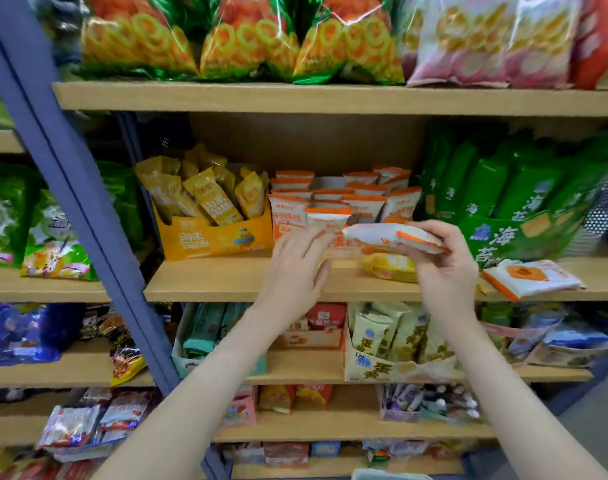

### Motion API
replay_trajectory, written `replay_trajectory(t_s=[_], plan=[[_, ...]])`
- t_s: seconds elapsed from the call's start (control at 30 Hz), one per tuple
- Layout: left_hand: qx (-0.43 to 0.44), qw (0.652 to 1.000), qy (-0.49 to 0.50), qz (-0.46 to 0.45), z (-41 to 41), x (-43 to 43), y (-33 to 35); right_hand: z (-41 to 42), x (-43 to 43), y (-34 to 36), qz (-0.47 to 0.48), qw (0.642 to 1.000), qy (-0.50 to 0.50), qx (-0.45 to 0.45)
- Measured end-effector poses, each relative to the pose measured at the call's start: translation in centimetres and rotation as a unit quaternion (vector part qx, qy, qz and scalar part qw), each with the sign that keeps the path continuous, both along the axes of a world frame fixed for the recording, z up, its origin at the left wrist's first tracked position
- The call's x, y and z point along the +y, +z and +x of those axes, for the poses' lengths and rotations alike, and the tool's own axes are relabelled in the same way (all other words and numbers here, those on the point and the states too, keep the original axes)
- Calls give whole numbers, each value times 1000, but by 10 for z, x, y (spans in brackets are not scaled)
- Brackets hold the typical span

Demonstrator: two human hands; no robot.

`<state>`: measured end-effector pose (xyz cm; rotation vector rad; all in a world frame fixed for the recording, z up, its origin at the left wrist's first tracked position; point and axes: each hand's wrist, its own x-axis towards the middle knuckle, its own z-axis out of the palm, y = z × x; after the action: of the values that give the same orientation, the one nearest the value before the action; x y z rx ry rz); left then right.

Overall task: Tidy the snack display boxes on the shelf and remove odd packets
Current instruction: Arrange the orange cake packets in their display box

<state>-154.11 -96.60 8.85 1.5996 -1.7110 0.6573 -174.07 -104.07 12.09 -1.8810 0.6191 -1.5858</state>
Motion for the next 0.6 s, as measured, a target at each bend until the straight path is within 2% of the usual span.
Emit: replay_trajectory(t_s=[0.13,0.23,0.47,0.53,0.6], plan=[[-85,993,80,-12,-2,-47,7,7,-35,11,-41,999,-3,0],[-109,983,146,-4,6,-72,5,12,-61,17,-80,996,2,33],[-157,972,172,-32,19,-88,3,33,-101,9,-168,961,-16,221],[-161,971,171,-38,20,-87,2,43,-105,4,-179,944,-71,268],[-160,972,166,-45,21,-85,2,52,-110,-1,-222,902,-179,324]])
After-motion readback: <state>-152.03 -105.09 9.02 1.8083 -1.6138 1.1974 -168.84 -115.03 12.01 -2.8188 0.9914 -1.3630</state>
